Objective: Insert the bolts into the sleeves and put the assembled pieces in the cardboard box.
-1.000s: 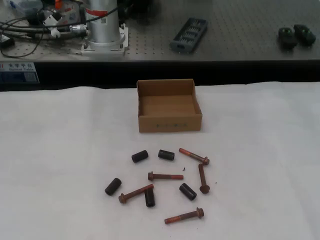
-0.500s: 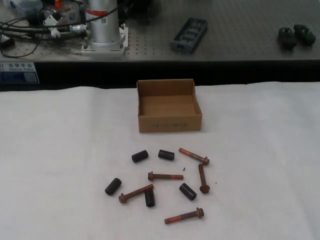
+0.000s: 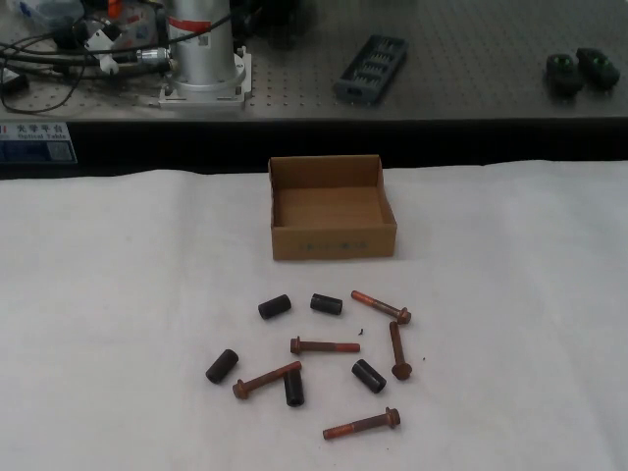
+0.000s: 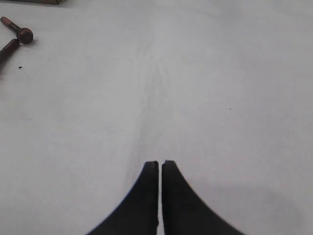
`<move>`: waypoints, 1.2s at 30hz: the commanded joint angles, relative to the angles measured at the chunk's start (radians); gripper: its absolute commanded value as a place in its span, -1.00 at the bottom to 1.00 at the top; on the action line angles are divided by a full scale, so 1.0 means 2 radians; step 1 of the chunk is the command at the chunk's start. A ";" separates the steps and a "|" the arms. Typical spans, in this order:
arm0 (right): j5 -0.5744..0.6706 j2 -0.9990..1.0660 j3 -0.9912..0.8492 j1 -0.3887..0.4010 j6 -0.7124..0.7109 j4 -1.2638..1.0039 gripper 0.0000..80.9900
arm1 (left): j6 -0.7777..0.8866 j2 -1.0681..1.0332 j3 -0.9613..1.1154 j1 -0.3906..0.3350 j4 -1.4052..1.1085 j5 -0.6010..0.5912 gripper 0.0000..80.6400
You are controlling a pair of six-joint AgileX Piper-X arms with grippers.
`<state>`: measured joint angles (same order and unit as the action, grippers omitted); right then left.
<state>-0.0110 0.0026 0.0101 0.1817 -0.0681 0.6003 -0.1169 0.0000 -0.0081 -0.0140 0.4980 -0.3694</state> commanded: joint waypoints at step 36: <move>-0.001 -0.001 -0.005 -0.004 -0.004 -0.019 -0.93 | -0.007 0.000 0.004 0.001 0.053 0.000 -0.98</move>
<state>-0.0110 0.0026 0.0101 0.1817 -0.0661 0.5785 -0.1169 0.0000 -0.0081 -0.0140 0.4980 -0.3694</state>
